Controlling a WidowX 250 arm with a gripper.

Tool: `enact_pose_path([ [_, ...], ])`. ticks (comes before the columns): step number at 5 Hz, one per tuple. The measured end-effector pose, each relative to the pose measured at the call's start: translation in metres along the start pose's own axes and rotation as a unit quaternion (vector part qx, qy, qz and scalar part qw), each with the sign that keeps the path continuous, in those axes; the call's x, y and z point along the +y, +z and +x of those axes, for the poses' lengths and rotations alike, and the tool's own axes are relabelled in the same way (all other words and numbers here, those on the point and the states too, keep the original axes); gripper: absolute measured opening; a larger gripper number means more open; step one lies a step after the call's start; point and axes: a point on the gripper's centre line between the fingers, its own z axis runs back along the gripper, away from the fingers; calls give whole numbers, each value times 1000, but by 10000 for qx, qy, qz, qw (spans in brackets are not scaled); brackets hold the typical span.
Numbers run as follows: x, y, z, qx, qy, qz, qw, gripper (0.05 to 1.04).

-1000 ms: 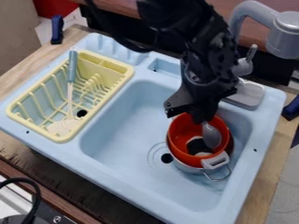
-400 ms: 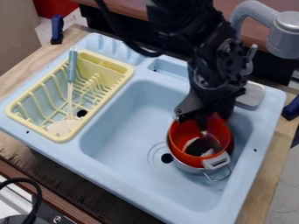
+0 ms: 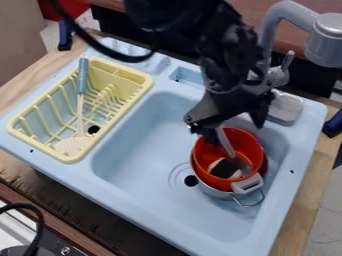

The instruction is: Move the spoon from the utencils ruck to the pot in the sink

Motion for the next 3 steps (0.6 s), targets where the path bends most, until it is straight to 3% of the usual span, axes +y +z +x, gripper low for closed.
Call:
enact_pose_path([
  [1,20,7,2,165,-507,35,9986,997],
  [2,38,5,12,125,-770,206,9967,997],
  [3,58,7,21,395,-1043,313,9933,997],
])
